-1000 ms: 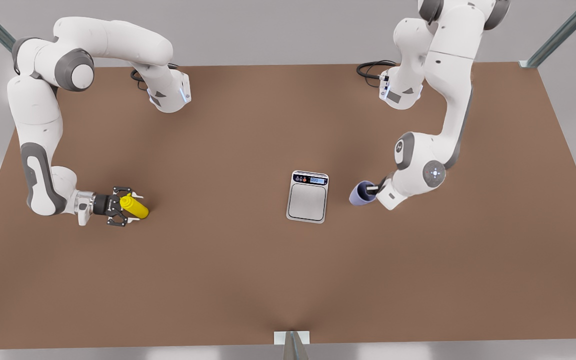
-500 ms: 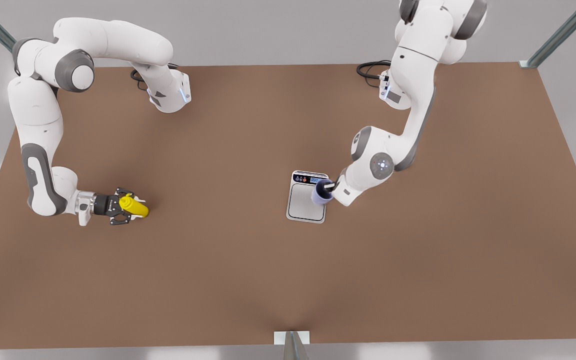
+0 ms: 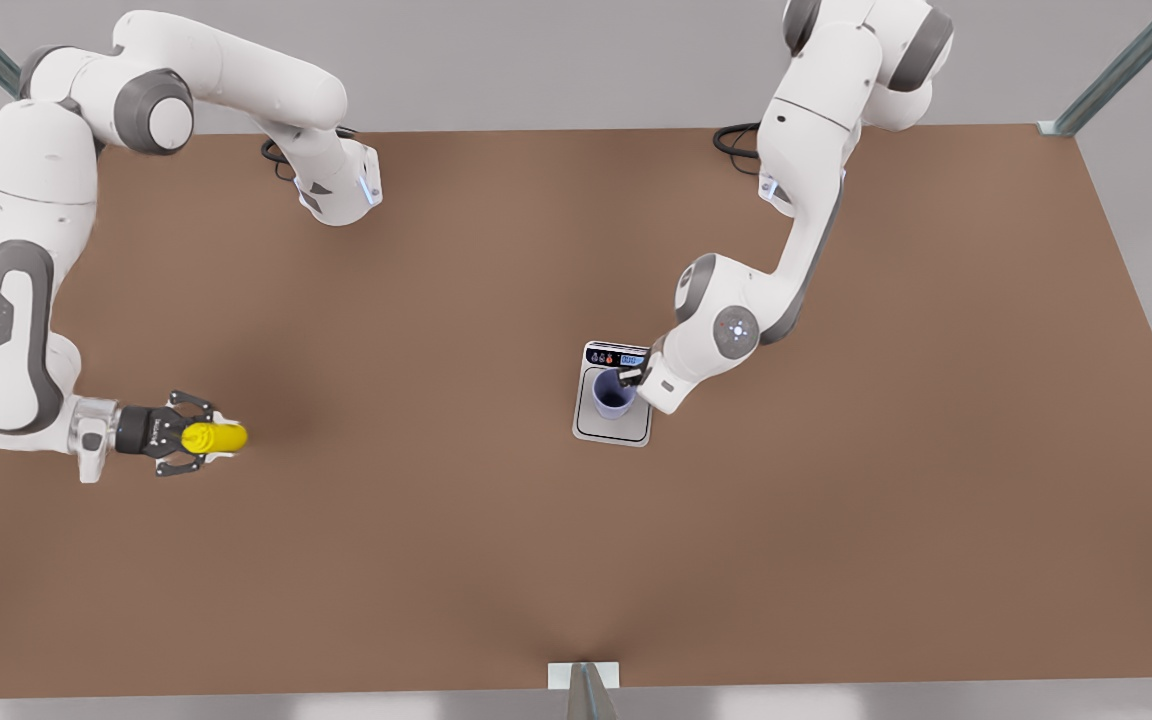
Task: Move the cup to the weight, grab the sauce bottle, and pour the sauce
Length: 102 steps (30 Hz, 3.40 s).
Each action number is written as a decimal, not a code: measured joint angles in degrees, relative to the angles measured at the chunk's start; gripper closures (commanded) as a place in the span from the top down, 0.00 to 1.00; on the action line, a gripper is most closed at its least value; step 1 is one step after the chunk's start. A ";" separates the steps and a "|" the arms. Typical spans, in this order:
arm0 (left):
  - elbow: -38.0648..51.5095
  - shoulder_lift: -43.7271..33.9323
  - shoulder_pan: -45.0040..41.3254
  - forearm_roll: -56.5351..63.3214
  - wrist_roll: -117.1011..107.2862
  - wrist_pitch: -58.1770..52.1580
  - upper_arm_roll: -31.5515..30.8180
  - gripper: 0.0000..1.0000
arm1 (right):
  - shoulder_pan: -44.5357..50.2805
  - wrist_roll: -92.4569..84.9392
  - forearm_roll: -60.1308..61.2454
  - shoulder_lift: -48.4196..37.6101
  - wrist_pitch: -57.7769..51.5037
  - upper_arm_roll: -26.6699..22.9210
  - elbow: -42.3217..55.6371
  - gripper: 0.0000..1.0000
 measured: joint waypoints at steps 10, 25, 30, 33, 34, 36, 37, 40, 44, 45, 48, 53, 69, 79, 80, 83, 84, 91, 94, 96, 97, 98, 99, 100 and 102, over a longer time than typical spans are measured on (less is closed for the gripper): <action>4.53 -4.61 0.04 0.44 12.95 -24.69 25.85 1.00 | 16.82 39.37 -27.07 -12.27 20.80 7.46 -0.03 0.59; 13.44 -17.73 37.21 26.05 27.55 -33.91 -2.81 1.00 | 38.66 117.86 -95.06 -13.90 20.04 28.46 -3.99 0.58; 13.45 -17.04 36.68 26.96 26.44 -33.45 -2.72 1.00 | 50.55 120.83 -109.61 -8.16 4.20 28.46 1.51 0.58; 13.80 -16.24 36.42 26.84 25.87 -33.28 -2.80 1.00 | 54.90 120.32 -118.57 -4.96 -0.20 28.41 1.53 0.58; 13.80 -16.24 36.42 26.79 25.50 -33.28 -2.80 1.00 | 55.55 120.19 -121.50 -3.78 -1.59 28.37 1.61 0.58; 13.80 -16.23 36.36 26.72 25.41 -33.36 -2.81 1.00 | 56.06 119.26 -125.30 -2.48 -2.51 28.37 1.61 0.58; 13.80 -16.24 36.38 26.68 25.44 -33.37 -2.84 1.00 | 57.11 119.34 -126.05 -1.85 -3.69 28.37 1.58 0.58; 13.74 -16.28 36.43 26.62 25.47 -33.79 -2.87 1.00 | 59.00 119.40 -128.27 -0.42 -4.34 28.27 1.69 0.58; 13.71 -16.19 36.31 26.54 25.39 -33.63 -3.07 1.00 | 59.71 119.13 -131.33 2.25 -4.96 28.25 3.99 0.58; 13.71 -16.22 36.32 26.52 25.39 -33.63 -3.07 1.00 | 59.72 118.49 -133.22 3.08 -5.04 28.20 4.22 0.58; 13.71 -16.16 36.29 26.47 25.39 -33.63 -3.07 1.00 | 60.19 118.30 -136.56 5.74 -5.14 28.20 5.07 0.58; 13.71 -16.24 36.12 26.42 24.78 -33.81 -3.24 1.00 | 62.09 118.30 -139.72 9.59 -6.91 28.03 6.71 0.58; 13.71 -16.41 36.03 25.39 23.72 -34.05 -3.33 1.00 | 63.76 118.21 -144.29 11.53 -11.64 27.23 6.79 0.58; 13.71 -16.33 35.94 25.34 23.64 -34.07 -3.51 1.00 | 62.49 117.73 -140.22 10.96 -12.08 27.23 10.13 0.58; 13.71 -16.33 35.95 25.34 23.53 -34.07 -3.51 1.00 | 62.15 117.87 -139.47 10.87 -12.03 27.23 10.33 0.58; 13.71 -16.33 35.87 25.34 23.30 -34.07 -3.77 1.00 | 58.24 117.48 -130.77 9.36 -11.17 27.65 12.86 0.58; 13.71 -16.33 35.98 25.34 23.15 -34.07 -3.82 1.00 | 56.73 117.37 -127.46 8.55 -9.65 27.72 13.69 0.58; 13.71 -16.25 35.99 25.34 22.31 -34.02 -4.56 1.00 | 42.10 102.64 -110.67 3.42 3.72 29.69 13.66 0.58; 13.62 -16.15 35.95 25.34 22.31 -34.07 -4.56 1.00 | 36.61 95.60 -102.07 1.67 8.34 29.69 13.48 0.58; 13.62 -16.07 36.06 25.34 22.39 -34.03 -4.56 1.00 | 32.61 88.30 -95.33 1.52 10.30 29.69 13.67 0.58; 13.62 -16.06 36.05 25.34 22.33 -33.99 -4.56 1.00 | 30.87 84.21 -91.07 1.46 11.64 29.53 13.73 0.58; 13.62 -15.90 36.01 25.34 22.31 -33.90 -4.56 1.00 | 29.16 80.23 -87.22 1.08 13.82 29.35 13.66 0.58; 13.62 -15.89 36.02 25.34 22.31 -33.98 -4.56 1.00 | 26.99 76.94 -84.18 1.02 16.27 29.34 13.42 0.58; 13.62 -15.89 36.01 25.34 22.31 -33.98 -4.60 1.00 | 25.07 73.72 -81.47 0.52 18.22 29.29 12.89 0.58; 13.62 -15.97 36.01 25.34 22.23 -34.07 -4.56 1.00 | 21.62 66.16 -75.69 0.18 20.75 29.16 12.07 0.58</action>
